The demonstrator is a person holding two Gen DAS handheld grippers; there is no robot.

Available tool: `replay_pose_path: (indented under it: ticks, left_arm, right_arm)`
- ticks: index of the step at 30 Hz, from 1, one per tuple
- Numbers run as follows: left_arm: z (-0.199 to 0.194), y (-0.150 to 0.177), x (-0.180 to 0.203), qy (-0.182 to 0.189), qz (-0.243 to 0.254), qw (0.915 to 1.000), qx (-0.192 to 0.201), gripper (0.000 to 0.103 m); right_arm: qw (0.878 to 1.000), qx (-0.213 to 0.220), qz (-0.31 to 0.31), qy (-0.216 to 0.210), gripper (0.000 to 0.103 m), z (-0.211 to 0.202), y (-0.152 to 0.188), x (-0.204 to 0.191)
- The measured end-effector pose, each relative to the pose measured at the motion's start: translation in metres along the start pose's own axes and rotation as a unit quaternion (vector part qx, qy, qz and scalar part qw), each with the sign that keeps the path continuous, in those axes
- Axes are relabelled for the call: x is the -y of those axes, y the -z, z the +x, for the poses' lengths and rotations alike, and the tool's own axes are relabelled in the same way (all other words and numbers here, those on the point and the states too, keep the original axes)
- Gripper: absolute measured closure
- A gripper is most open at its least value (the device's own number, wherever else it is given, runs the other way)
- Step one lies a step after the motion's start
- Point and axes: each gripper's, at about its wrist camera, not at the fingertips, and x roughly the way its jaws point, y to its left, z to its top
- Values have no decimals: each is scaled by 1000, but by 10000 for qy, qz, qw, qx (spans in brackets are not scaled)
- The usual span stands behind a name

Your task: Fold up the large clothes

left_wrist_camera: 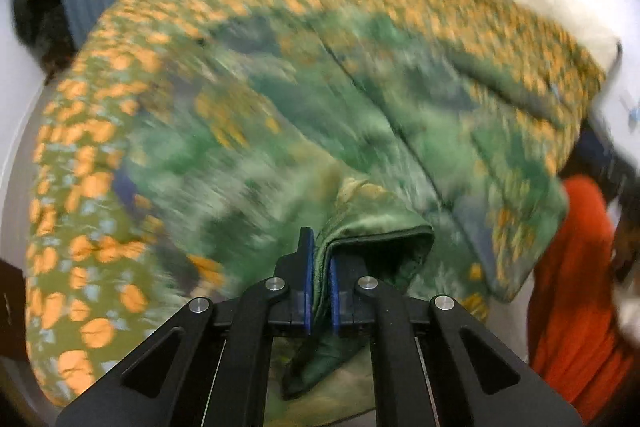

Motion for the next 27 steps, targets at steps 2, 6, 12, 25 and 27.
replay_pose_path:
  ticks: [2, 6, 12, 25, 27]
  left_arm:
    - [-33, -9, -30, -151, -364, 9985, 386, 98]
    - [-90, -11, -118, -790, -1350, 9828, 986, 98]
    - [-118, 40, -245, -2303, -3148, 9150, 1030, 85]
    - [12, 56, -129, -150, -2534, 9663, -420, 29]
    - [49, 52, -107, -39, -2266, 9699, -893, 29]
  right_arm:
    - [9999, 0, -133, -14, 49, -3, 4, -11]
    - [9998, -8, -199, -21, 49, -7, 6, -14]
    - [9999, -50, -133, 15, 49, 2, 0, -3]
    - [9963, -623, 521, 273, 45, 38, 0, 51]
    - [9963, -645, 519, 225, 45, 40, 1, 52]
